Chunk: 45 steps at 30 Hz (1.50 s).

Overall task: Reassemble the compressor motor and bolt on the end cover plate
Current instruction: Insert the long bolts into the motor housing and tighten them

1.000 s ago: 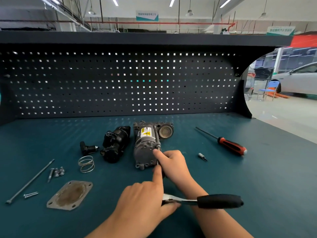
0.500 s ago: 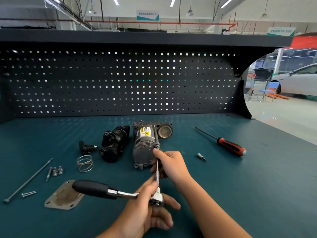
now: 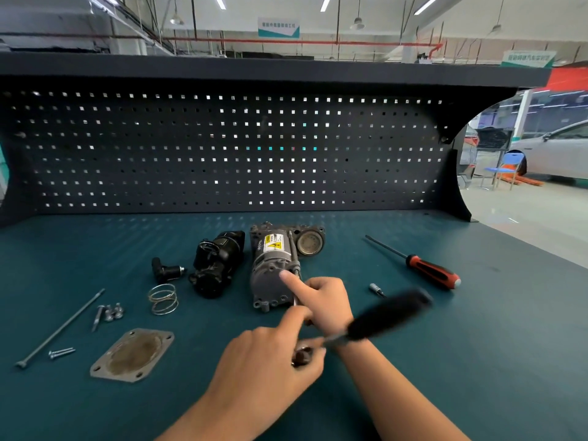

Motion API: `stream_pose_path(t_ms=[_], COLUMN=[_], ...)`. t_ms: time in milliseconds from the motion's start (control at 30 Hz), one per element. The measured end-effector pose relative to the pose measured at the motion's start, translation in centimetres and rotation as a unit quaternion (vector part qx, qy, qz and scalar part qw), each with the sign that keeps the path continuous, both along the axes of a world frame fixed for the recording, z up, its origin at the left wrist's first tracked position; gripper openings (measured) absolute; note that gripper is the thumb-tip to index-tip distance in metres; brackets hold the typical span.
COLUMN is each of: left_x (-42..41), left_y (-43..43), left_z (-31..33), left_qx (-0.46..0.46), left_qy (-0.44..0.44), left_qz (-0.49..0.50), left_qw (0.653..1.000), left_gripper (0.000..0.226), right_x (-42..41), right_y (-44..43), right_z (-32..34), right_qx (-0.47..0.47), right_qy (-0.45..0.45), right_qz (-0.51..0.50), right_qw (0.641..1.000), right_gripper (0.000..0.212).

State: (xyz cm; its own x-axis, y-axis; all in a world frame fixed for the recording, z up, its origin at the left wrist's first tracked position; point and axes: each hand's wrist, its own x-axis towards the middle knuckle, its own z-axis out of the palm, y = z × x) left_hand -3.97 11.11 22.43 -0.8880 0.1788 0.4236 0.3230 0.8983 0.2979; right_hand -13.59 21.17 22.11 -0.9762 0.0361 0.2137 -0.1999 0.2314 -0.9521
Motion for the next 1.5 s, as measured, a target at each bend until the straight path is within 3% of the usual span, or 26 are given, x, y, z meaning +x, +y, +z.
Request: stream_pose_path(t_ms=[67,167,267,367,467,633,800,967,1100,1367,1433,1500], left_x=[-0.4,-0.9,-0.8,-0.1,0.2,0.7,0.3,-0.3,0.0,0.6,0.7,0.7], left_y=[0.6,0.8,0.2,-0.3,-0.2,0.9,1.3,0.7,0.9,0.3,0.3,0.4], left_z=[-0.3,-0.6,-0.9,-0.6,-0.8,-1.2,-1.4,-1.6,-1.5,-0.1,0.2,0.2], left_qx=[-0.111,-0.155,-0.085,0.101,0.326,0.539,0.599,0.659,0.663,0.771,0.774,0.745], left_qy=[0.012,0.002,-0.006,-0.045,-0.033,-0.113,-0.168,-0.260,-0.294,-0.316,-0.317,-0.318], left_qz=[-0.008,-0.007,0.005,-0.021,-0.064,-0.069,-0.050,-0.025,-0.054,-0.115,-0.120,-0.113], left_qw=[0.994,0.988,0.996,0.994,0.943,0.832,0.781,0.706,0.686,0.540,0.534,0.575], left_gripper=[0.041,0.042,0.039,0.033,0.031,0.025,0.008,0.039,0.040,0.057,0.057,0.050], right_x=[-0.1,0.0,0.1,0.2,0.3,0.9,0.9,0.8,1.0,0.9,0.8,0.6], right_y=[0.0,0.1,0.0,-0.1,-0.4,-0.3,-0.4,-0.1,0.2,0.0,0.1,0.0], right_z=[0.0,0.0,0.0,0.3,0.5,0.5,0.6,0.6,0.6,0.5,0.5,0.3], right_qx=[0.005,-0.032,-0.052,-0.058,-0.091,-0.117,-0.148,-0.122,-0.120,-0.072,-0.080,-0.103], right_qy=[-0.007,-0.034,-0.045,-0.052,-0.073,-0.098,-0.134,-0.145,-0.143,-0.075,-0.080,-0.094], right_qz=[0.014,0.043,0.045,0.049,0.064,0.107,0.126,0.131,0.140,0.123,0.124,0.129], right_qw=[1.000,0.998,0.997,0.996,0.991,0.982,0.972,0.973,0.972,0.987,0.986,0.982], right_gripper=[0.056,0.044,0.046,0.045,0.042,0.040,0.042,0.043,0.044,0.044,0.043,0.043])
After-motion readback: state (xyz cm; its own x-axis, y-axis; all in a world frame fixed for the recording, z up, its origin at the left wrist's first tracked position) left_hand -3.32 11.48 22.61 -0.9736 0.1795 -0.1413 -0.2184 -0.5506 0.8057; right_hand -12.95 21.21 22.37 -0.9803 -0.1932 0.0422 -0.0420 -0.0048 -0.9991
